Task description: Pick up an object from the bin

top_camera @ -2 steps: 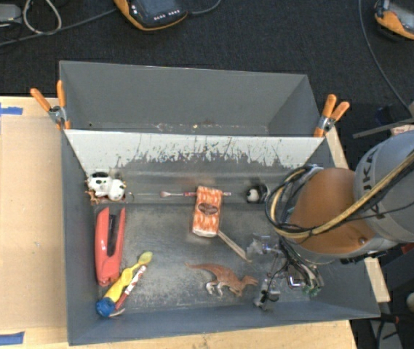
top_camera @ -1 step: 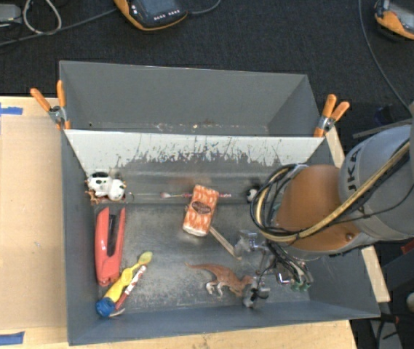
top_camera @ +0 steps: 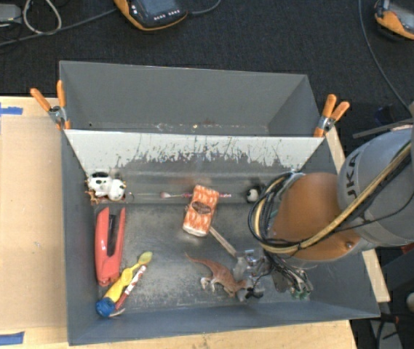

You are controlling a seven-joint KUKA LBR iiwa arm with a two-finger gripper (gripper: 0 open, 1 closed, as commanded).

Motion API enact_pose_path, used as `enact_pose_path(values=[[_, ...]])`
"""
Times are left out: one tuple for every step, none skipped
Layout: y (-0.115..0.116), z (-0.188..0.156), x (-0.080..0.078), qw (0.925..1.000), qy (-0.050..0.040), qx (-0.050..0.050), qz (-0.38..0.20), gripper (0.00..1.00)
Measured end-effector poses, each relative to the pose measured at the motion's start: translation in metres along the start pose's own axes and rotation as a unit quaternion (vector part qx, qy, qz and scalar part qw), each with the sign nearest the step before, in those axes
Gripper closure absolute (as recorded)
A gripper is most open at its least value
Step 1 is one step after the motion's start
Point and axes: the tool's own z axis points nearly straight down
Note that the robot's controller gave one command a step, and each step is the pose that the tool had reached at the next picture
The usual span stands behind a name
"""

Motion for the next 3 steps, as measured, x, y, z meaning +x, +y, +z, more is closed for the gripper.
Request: enact_pose_path(values=[[0.000, 0.000, 0.000, 1.0000, 0.0000, 0.000, 0.000, 1.00], [-0.001, -0.071, -0.013, 1.0000, 0.0027, 0.000, 0.008, 1.00], [-0.005, -0.078, -0.012, 1.0000, 0.0000, 0.000, 0.009, 1.00]])
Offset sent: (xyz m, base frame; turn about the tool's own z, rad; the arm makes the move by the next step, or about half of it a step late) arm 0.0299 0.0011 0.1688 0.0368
